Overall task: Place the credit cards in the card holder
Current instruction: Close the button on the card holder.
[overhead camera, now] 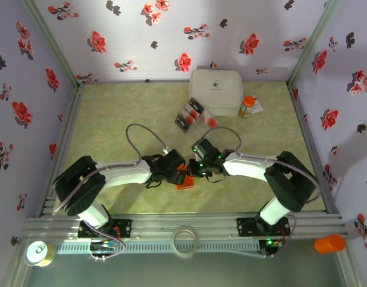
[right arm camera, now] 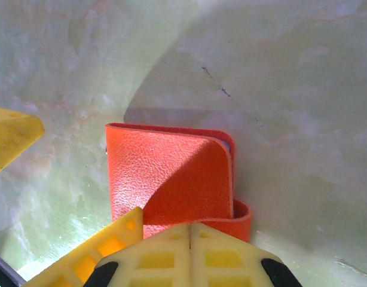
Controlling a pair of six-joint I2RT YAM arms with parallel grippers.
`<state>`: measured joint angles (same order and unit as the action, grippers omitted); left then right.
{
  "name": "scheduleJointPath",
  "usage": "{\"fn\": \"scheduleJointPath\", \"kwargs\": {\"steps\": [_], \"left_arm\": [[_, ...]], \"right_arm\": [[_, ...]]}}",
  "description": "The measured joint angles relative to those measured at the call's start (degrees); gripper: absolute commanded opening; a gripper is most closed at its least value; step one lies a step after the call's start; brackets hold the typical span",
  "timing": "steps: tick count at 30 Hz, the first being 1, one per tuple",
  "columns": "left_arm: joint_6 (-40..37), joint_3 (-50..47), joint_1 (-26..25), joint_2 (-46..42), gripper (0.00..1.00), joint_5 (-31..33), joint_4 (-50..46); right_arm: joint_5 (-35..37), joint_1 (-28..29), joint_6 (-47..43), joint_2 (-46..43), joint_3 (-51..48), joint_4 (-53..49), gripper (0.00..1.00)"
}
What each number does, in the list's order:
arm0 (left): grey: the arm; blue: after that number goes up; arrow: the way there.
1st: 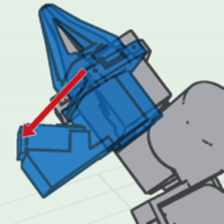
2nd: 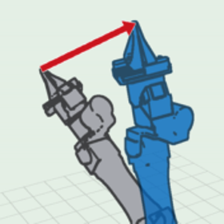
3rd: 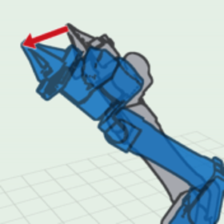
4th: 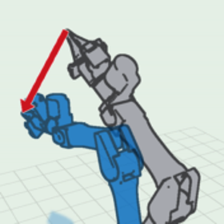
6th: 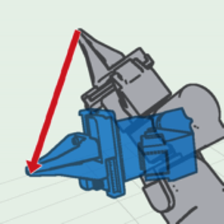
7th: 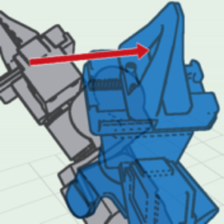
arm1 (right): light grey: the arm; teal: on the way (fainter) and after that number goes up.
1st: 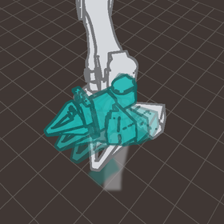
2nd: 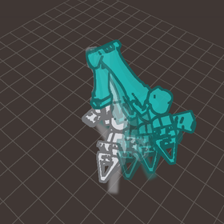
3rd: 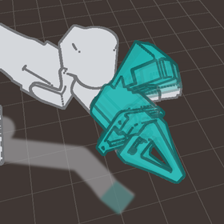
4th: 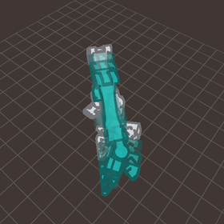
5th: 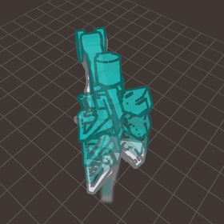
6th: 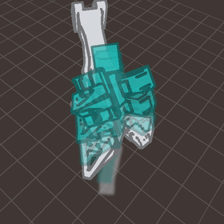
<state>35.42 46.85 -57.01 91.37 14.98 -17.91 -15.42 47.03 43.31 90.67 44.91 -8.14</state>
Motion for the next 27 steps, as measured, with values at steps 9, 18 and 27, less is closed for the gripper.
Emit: {"fn": "scheduleJointPath", "kwargs": {"steps": [9, 18, 27], "left_arm": [[0.0, -0.2, 0.0, -0.2, 1.0, 0.1, 0.1], [0.0, -0.3, 0.0, -0.2, 1.0, 0.3, 0.1], [0.0, -0.3, -0.1, -0.2, 1.0, 0.3, 0.1]], "right_arm": [[-0.1, 0.0, 0.7, 0.2, -1.1, 2.1, 0.0], [-0.1, 0.0, 1.4, -0.1, -3.5, 6.4, 0.0], [0.6, 0.6, 2.3, -1.6, -6.6, 10.4, 0.0]]}}
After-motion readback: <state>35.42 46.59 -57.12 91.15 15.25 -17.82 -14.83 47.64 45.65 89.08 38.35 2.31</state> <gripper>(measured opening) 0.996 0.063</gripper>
